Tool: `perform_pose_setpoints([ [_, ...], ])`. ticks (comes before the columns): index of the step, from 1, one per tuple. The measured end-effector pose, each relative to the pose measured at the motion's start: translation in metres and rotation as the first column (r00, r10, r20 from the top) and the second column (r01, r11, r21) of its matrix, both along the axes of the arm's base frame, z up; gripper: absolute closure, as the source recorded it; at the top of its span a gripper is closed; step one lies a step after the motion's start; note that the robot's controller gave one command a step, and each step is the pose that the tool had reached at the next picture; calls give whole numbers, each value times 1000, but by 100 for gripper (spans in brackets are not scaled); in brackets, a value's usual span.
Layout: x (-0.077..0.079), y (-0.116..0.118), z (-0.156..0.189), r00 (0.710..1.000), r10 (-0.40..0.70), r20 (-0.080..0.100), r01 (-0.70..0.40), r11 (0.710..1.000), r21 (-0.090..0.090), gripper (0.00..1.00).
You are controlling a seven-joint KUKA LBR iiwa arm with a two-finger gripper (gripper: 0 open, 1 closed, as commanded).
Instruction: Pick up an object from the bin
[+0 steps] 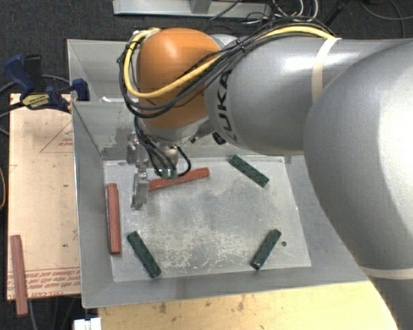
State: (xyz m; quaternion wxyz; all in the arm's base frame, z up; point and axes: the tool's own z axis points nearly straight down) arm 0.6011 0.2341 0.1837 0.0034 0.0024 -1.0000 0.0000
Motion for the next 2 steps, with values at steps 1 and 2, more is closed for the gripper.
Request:
perform_pose_setpoints([
  [1, 20, -41, -118, 1000, -18, 1, 18, 1000, -1, 0],
  [2, 40, -70, -113, 992, -129, 11, 128, 992, 2, 0],
])
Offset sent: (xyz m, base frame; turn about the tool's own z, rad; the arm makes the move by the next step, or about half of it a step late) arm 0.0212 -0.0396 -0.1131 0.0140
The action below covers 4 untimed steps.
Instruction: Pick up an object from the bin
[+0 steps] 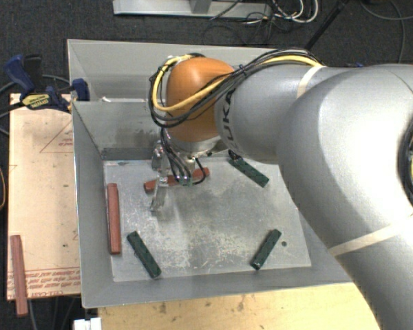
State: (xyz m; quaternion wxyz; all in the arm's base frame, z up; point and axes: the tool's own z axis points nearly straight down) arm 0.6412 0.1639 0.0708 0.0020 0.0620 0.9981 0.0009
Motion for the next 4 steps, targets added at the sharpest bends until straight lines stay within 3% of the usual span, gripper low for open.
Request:
perform_pose_setpoints([
  [1, 0, 1, 0, 1000, -1, 0, 1, 1000, 1, 100],
  [2, -93, 2, 37, 929, 371, -4, -371, 929, 0, 100],
  [3, -92, 1, 37, 930, 369, -4, -369, 930, 0, 0],
  [4, -56, -22, -1, 929, 370, -1, -370, 929, -2, 0],
])
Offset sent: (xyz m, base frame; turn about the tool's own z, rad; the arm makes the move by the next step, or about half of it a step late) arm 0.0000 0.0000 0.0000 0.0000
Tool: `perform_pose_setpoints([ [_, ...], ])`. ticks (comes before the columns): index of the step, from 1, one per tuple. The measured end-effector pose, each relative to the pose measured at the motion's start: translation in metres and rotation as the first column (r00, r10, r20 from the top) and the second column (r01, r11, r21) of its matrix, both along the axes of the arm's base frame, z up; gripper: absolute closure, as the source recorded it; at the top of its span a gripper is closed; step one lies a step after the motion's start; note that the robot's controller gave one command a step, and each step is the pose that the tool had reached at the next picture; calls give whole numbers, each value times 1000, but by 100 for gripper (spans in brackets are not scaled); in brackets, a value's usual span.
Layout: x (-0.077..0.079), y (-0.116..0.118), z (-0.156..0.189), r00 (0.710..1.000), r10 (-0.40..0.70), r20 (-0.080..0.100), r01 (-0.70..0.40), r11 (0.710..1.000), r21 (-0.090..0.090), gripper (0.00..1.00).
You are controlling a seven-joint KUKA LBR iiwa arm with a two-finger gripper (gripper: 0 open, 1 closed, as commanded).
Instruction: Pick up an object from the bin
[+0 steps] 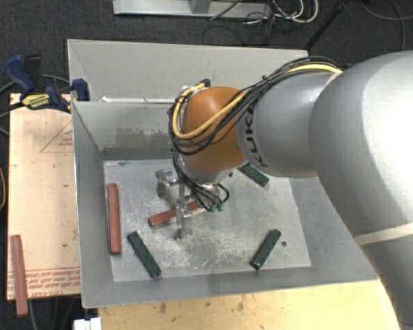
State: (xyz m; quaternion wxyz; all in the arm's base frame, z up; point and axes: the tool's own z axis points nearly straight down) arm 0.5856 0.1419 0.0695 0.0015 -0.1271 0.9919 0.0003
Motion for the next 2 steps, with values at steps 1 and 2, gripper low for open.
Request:
perform_pose_setpoints([
  [1, -1, 2, 3, 1000, 2, -1, -2, 1000, 1, 100],
  [2, 13, -11, 135, 999, -37, 9, 37, 999, 3, 100],
])
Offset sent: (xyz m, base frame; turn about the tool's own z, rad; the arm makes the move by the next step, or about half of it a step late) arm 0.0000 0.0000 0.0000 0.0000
